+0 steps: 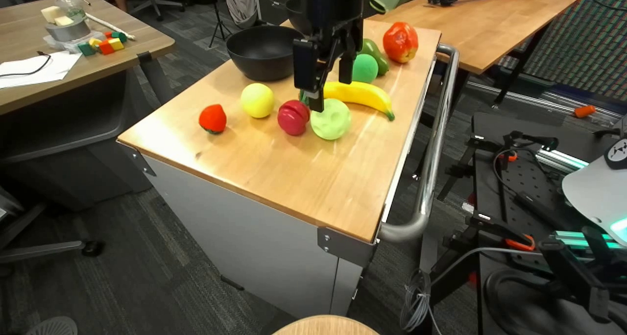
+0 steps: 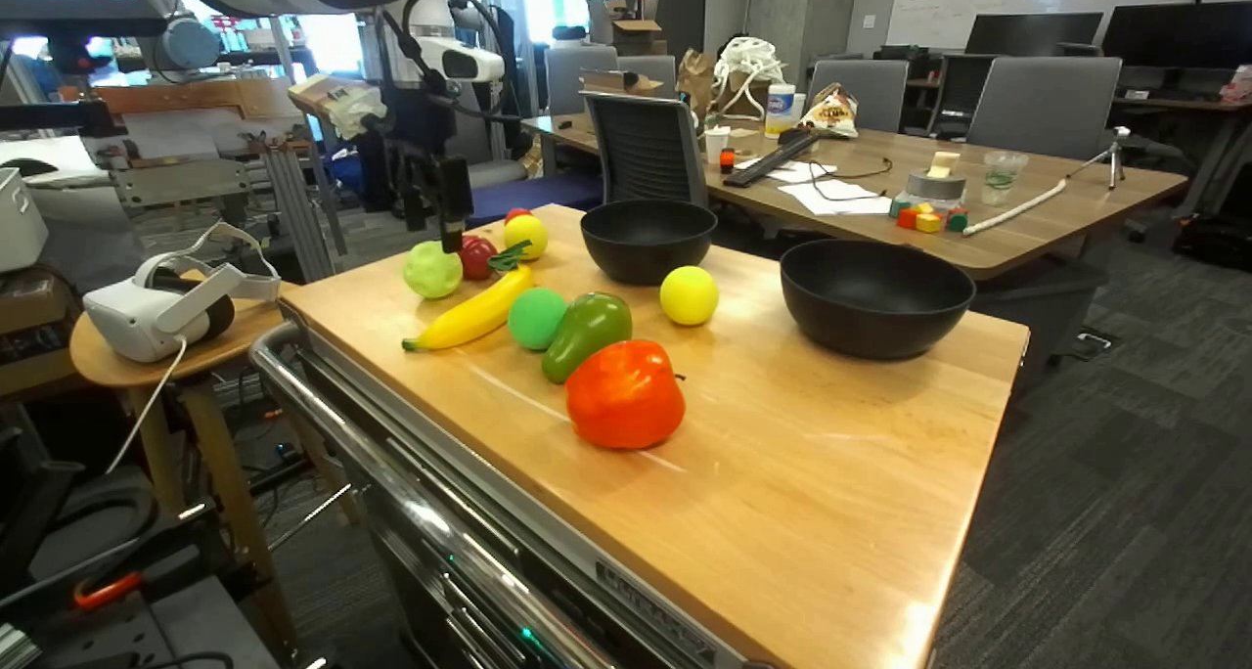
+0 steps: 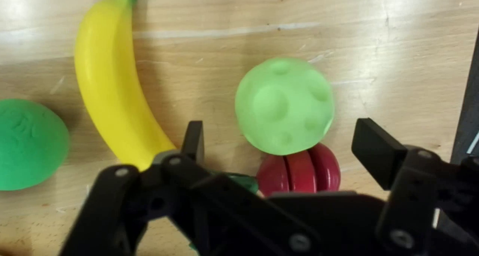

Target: Place the fruits and vegetables inside the two black bowls

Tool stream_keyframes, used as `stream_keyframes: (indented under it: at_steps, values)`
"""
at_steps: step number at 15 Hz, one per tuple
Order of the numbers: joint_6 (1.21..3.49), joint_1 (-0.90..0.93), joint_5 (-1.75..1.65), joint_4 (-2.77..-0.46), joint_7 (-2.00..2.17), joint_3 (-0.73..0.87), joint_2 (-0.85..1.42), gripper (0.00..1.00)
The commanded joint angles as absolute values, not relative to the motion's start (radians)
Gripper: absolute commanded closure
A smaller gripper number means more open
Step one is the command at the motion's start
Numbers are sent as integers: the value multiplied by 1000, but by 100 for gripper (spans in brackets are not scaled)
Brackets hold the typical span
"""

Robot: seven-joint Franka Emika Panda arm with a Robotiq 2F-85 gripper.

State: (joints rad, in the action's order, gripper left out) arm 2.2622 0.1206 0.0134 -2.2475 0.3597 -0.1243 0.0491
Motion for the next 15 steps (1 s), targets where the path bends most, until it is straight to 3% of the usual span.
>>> stream_keyframes:
  at_steps: [1, 6, 8, 15]
  values:
    - [2254, 120, 69, -2240, 306, -121, 44, 0]
    - [2231, 118, 84, -2214, 292, -116, 145, 1]
    - [2223, 116, 100, -2211, 284, -115, 174, 26]
    - [2186, 100, 180, -2186, 232, -111, 168, 75]
